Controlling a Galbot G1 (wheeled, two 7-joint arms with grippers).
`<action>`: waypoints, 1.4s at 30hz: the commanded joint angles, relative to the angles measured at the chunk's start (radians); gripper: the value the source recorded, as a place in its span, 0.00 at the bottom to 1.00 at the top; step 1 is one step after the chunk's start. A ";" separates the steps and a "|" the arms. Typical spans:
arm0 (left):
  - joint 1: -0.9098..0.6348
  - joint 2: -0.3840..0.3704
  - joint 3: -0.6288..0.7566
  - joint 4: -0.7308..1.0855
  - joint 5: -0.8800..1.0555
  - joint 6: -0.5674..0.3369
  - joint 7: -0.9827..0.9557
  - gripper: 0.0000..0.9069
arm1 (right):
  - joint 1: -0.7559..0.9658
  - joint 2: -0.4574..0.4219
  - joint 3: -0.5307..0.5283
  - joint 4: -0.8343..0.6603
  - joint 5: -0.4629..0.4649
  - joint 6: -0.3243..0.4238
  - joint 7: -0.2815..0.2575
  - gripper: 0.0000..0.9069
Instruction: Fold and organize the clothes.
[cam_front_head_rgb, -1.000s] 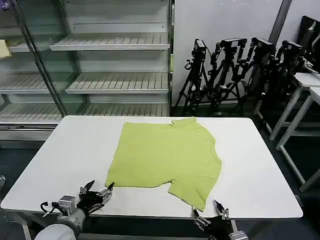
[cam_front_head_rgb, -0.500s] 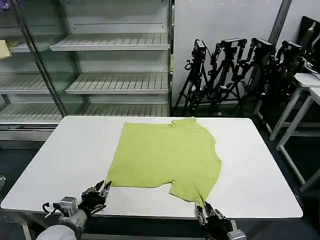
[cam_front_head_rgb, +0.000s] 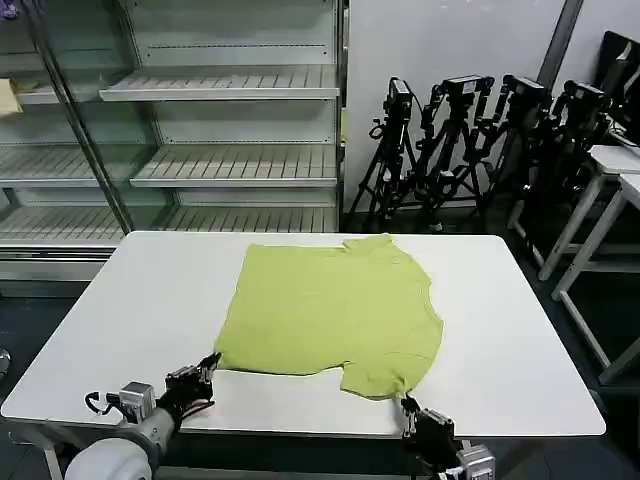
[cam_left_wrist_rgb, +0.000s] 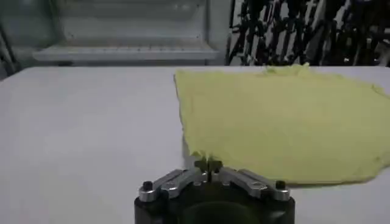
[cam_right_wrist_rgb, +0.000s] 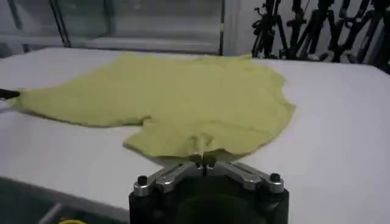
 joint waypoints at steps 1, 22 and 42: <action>-0.173 0.022 0.027 0.067 -0.059 -0.006 0.005 0.01 | 0.216 -0.003 0.021 -0.042 0.052 -0.056 0.002 0.00; -0.394 0.019 0.146 0.353 -0.055 -0.032 0.051 0.01 | 0.502 0.069 -0.042 -0.371 0.069 -0.069 -0.023 0.00; -0.432 0.009 0.182 0.376 -0.020 -0.043 0.088 0.01 | 0.568 0.053 -0.061 -0.457 0.049 -0.034 -0.082 0.00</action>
